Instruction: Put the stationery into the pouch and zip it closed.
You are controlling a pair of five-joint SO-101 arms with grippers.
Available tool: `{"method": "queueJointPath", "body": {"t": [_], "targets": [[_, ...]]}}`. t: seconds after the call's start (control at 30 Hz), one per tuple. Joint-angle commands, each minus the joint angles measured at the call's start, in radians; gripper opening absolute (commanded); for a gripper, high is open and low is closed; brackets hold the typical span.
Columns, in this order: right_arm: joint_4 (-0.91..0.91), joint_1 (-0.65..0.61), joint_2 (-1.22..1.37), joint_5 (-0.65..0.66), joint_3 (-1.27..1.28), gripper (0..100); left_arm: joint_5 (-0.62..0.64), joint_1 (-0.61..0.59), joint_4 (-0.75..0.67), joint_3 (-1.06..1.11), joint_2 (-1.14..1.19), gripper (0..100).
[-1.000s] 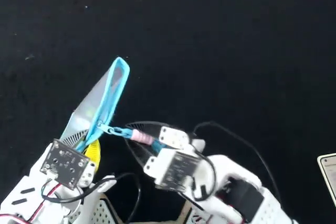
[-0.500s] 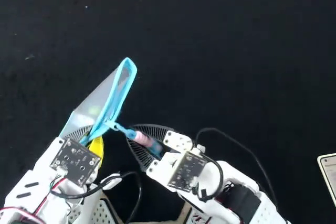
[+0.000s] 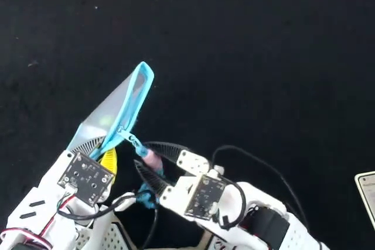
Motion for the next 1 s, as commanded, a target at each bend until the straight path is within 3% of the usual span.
{"method": "queueJointPath", "body": {"t": [0.0,0.2,0.4,0.97], "targets": [[-0.026,-0.041,-0.076,-0.061,-0.035,9.6,-0.003,0.016,0.008,0.016,0.003,4],[-0.086,-0.032,-0.076,-0.095,-0.028,9.6,-0.003,0.018,0.006,0.047,0.003,4],[-0.123,0.08,-0.076,-0.215,-0.038,9.6,-0.003,0.018,0.008,0.047,0.003,4],[-0.117,0.081,-0.076,-0.209,-0.039,9.2,-0.003,0.018,0.008,0.048,0.003,4]]}}
